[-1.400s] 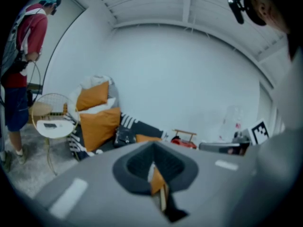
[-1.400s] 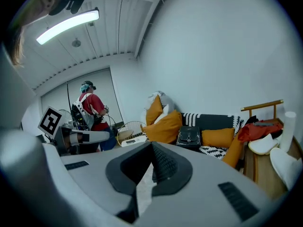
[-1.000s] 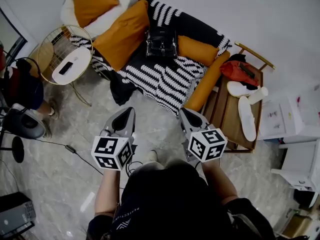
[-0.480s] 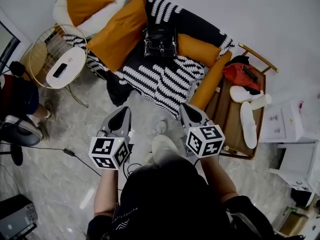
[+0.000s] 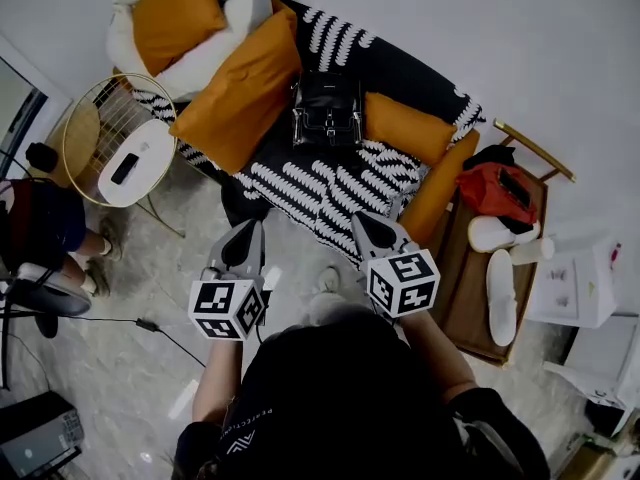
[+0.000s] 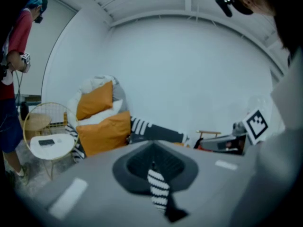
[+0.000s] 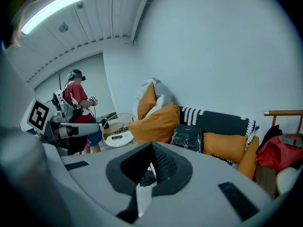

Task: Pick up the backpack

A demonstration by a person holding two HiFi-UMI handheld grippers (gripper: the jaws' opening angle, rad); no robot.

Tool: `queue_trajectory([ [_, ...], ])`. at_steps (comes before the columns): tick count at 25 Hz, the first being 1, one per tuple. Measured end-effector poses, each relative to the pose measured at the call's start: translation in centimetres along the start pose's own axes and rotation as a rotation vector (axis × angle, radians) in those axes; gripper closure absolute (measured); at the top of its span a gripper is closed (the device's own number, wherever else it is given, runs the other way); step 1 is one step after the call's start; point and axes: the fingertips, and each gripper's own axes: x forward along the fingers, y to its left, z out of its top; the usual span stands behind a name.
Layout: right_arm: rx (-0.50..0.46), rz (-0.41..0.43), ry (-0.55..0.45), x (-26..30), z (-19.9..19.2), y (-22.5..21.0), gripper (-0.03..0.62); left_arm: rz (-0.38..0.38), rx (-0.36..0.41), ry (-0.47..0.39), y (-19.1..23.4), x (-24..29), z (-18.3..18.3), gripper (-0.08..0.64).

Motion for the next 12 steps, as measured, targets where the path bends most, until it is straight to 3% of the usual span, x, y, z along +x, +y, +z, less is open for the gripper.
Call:
queue_trajectory([
  [7, 0.027, 0.008, 0.019, 3.1, 0.9, -3.7, 0.597, -0.024, 0.004, 0.017, -0.1, 4.8, 0.5, 0.552],
  [12, 0.052, 0.006, 0.023, 4.9, 1.4, -5.7, 0.597, -0.057, -0.046, 0.039, 0.1, 7.9, 0.6, 0.552],
])
